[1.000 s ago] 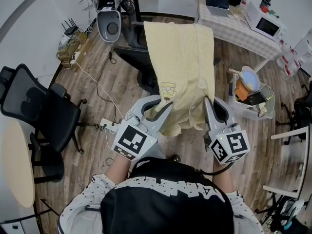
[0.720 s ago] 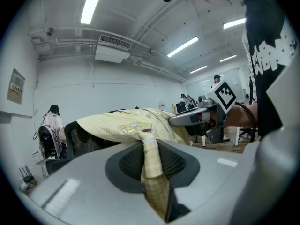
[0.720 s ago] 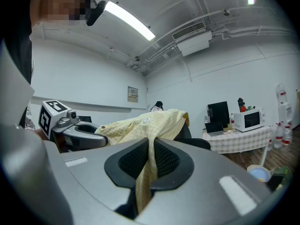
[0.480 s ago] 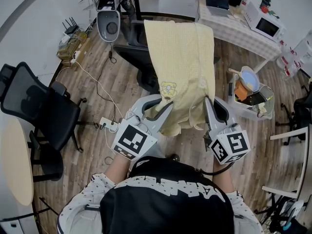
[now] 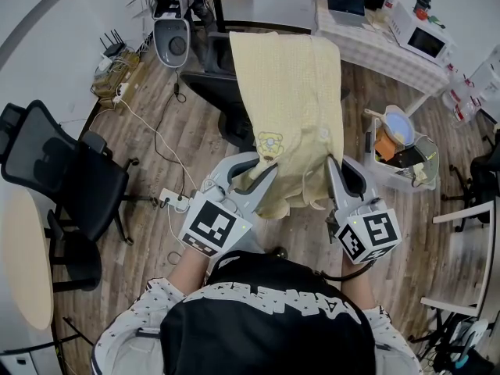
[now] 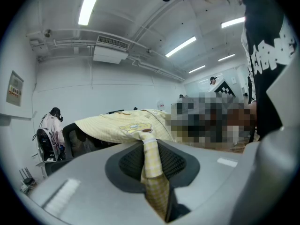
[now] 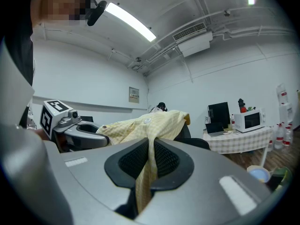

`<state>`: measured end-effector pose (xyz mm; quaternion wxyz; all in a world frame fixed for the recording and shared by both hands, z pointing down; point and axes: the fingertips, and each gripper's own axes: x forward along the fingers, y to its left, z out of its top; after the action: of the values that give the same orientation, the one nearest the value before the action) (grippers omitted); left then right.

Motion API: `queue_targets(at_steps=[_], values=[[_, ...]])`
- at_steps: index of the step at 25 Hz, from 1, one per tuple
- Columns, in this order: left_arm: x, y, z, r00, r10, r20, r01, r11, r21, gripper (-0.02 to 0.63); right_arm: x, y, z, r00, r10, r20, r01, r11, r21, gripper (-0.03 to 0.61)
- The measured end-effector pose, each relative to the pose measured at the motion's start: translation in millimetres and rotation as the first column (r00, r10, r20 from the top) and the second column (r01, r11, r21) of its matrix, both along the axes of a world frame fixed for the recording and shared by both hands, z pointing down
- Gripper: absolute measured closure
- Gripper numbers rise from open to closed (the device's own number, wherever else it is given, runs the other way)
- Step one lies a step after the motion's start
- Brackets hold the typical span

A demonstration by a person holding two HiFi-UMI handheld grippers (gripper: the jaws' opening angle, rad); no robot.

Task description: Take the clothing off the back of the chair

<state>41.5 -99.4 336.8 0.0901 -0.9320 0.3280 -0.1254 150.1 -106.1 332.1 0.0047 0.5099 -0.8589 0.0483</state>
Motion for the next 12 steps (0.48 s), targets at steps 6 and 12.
queue_targets(at_steps=[6,12], values=[[1.3,4.6,-1.0,1.000,-0.002,-0.004,0.002,1.000,0.003,0.548,0.3,5.1,-2.4,1.000,-0.006,-0.006,0.006,1.000,0.003,0.537],[2.8,11.5,-1.0,1.000,-0.008,-0.006,0.008,1.000,0.003,0.548,3.0,11.5,-1.8,1.000,-0.006,0.001,0.006,1.000,0.008,0.537]])
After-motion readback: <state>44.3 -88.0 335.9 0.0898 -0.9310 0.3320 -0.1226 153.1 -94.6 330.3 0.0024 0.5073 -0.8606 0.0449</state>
